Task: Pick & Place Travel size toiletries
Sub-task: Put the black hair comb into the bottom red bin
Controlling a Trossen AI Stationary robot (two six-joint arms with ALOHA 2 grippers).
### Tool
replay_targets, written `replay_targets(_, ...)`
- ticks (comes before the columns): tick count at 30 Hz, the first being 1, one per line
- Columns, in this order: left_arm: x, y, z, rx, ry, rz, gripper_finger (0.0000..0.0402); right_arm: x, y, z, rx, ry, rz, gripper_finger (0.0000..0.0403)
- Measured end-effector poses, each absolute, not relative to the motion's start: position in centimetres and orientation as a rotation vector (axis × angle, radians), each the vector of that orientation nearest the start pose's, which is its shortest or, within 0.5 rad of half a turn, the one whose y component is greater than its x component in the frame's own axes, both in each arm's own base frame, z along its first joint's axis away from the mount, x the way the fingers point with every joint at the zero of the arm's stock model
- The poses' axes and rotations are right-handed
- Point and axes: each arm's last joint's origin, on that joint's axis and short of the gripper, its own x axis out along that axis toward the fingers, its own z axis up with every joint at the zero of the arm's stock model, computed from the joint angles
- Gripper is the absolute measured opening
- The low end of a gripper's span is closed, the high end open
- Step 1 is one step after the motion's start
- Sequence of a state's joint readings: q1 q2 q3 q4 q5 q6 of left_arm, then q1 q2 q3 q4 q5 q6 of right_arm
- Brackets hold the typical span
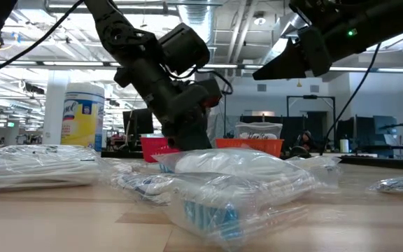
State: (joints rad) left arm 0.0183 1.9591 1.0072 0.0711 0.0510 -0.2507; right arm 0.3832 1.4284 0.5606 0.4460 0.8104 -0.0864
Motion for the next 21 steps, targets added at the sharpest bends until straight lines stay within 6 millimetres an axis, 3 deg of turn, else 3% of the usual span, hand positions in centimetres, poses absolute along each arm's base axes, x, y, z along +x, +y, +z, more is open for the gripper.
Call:
replay_targets(6,36.9,1.6,10.6,-0.378,0.892,0.253,0.0001,25.5,8.0,18.0,-0.328,0.374,-0.405,0.0081)
replay_targets(12,36.7,1.7,10.4,-0.439,0.908,0.319,0.0001,25.5,8.0,18.0,-0.328,0.374,-0.405,0.0081)
replay_targets(15,36.6,1.7,10.5,-0.422,0.905,0.325,0.0001,25.5,8.0,18.0,-0.328,0.374,-0.405,0.0081)
replay_targets(21,35.9,0.6,12.6,-0.243,0.895,0.305,0.0001,25.5,8.0,18.1,-0.334,0.375,-0.404,0.0081)
